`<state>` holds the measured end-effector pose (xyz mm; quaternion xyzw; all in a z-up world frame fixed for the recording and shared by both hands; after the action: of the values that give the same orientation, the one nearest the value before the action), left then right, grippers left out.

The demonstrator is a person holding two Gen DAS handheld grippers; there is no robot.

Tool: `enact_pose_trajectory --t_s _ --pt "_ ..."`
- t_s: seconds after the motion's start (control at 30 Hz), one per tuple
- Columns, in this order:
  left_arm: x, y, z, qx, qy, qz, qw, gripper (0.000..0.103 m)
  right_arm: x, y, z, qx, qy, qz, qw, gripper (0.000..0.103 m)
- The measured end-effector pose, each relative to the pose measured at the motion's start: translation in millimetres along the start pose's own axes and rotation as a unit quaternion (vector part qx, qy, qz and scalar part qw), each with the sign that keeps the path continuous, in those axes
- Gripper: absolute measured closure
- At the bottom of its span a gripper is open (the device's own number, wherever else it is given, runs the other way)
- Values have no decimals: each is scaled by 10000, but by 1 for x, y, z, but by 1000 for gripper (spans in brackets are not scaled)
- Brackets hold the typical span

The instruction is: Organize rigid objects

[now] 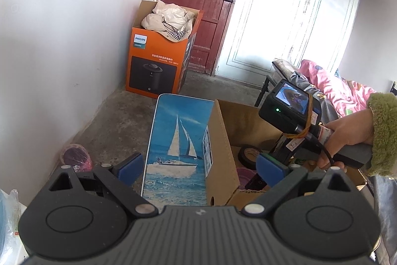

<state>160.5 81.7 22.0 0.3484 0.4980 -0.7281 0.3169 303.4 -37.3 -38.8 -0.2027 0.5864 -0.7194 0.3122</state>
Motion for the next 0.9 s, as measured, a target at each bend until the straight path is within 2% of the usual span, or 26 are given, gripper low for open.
enact_pose_trajectory --t_s 0.13,0.33,0.43,0.53,0.63,0.7,0.73,0.87,0.9 --pt "1 -1 1 5 -17 -31 10000 5 11 -9 3 58 -17 -65 10000 53" --pt "1 -8 9 -9 75 -26 10000 5 23 -41 7 58 91 210 9997 53" --pt "1 -13 17 27 131 3 9999 5 33 -67 9 105 247 558 9981 53" --pt "-1 -19 23 78 170 47 9998 5 47 -117 17 -126 649 1245 9900 51" --pt "-4 -25 32 224 200 109 9995 5 83 -176 21 -364 1149 2135 9695 44" --pt "-6 -28 39 319 243 140 9991 2 116 -212 22 -314 1452 2753 9498 26" --pt "-8 -28 42 328 240 128 9991 0 134 -228 22 -222 1621 3013 9394 21" --pt "-12 -26 55 58 307 2 9995 0 218 -263 8 223 2332 3896 8907 1" --pt "-13 -25 58 -60 344 -4 9994 0 240 -262 4 282 2581 4091 8747 1"
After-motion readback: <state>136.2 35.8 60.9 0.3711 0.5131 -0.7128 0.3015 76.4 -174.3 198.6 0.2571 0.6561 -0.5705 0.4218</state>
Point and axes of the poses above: each gripper's, at about its wrist camera, not at the fingertips, and y roughly the way its jaws point, z to its right, x to its underside, the point moved 6 cm from there along y, roughly the way its jaws point, and after that the axes turned 6 degrees about x, right-handed, at the moved point
